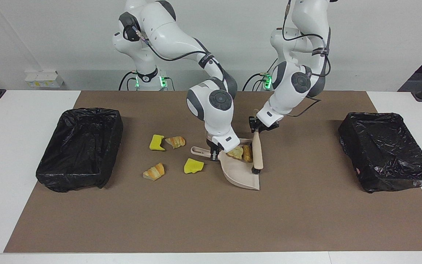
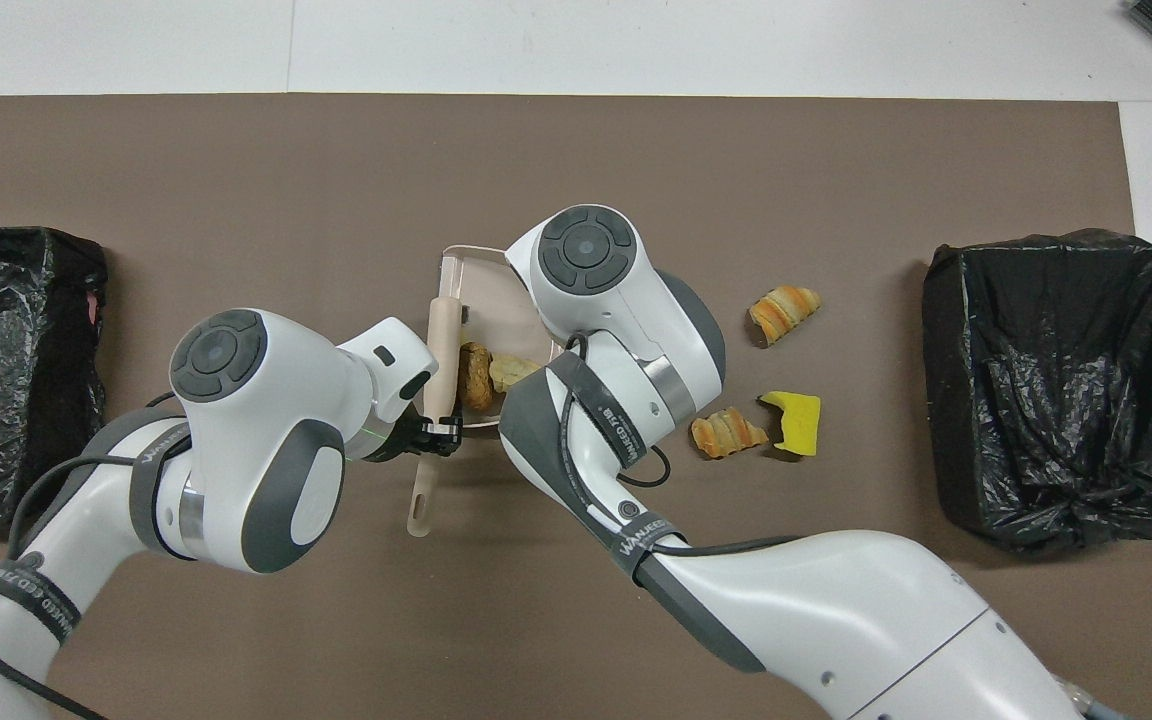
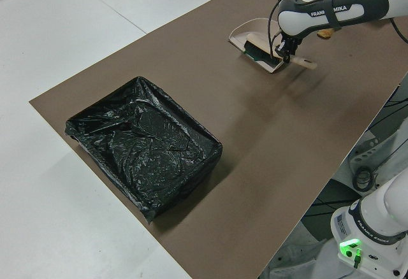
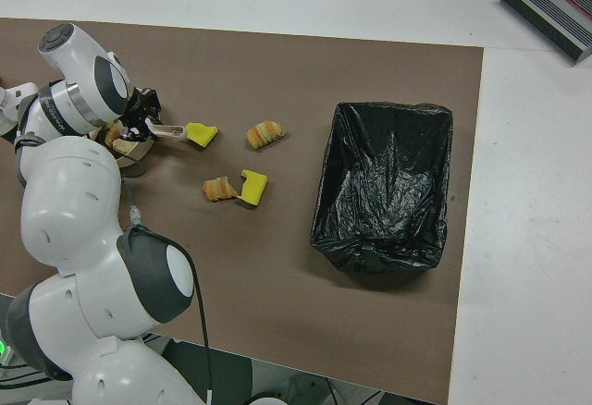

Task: Sweep and dump trash in bin
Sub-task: 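Sweep bread and sponge into the dustpan with the brush in the left gripper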

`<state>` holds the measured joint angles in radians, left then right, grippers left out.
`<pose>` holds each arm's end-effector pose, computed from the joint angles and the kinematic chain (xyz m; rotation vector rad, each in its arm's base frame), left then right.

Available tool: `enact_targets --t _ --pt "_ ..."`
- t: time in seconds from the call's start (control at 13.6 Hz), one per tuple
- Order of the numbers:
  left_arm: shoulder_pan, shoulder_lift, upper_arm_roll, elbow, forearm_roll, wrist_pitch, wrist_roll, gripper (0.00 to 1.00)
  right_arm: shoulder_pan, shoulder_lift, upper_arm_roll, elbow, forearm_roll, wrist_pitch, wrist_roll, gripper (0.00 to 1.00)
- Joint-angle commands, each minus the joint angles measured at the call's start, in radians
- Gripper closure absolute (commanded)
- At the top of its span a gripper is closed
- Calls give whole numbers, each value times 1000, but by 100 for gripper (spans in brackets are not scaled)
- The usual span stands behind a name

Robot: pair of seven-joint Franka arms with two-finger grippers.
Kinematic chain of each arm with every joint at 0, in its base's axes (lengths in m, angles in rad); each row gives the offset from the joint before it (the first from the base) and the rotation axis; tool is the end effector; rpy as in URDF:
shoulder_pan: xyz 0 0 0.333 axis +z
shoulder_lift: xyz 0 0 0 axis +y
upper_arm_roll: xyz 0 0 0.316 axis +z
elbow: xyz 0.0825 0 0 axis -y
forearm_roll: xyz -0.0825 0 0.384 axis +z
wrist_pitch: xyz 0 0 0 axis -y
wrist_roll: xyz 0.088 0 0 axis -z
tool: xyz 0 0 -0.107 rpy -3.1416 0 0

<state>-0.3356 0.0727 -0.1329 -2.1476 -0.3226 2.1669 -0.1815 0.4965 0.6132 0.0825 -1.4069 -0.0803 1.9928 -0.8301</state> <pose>0.4803 -0.2564 0.3662 2.8913 -0.1411 -0.1995 0.6081 0.3783 0.3432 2.3569 2.0434 -0.0437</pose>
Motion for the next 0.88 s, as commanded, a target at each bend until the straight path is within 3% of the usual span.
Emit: enact_targets --t 0.0,0.44,0.81 --pt "-23 -22 13 11 -24 1 -22 100 -4 28 3 0 -15 50 37 100" --pt "62 -102 13 87 -56 -189 11 100 -10 28 3 -3 -10 121 26 100" --pt "50 -102 13 62 -104 -116 7 100 -23 28 3 -3 -7 127 25 100"
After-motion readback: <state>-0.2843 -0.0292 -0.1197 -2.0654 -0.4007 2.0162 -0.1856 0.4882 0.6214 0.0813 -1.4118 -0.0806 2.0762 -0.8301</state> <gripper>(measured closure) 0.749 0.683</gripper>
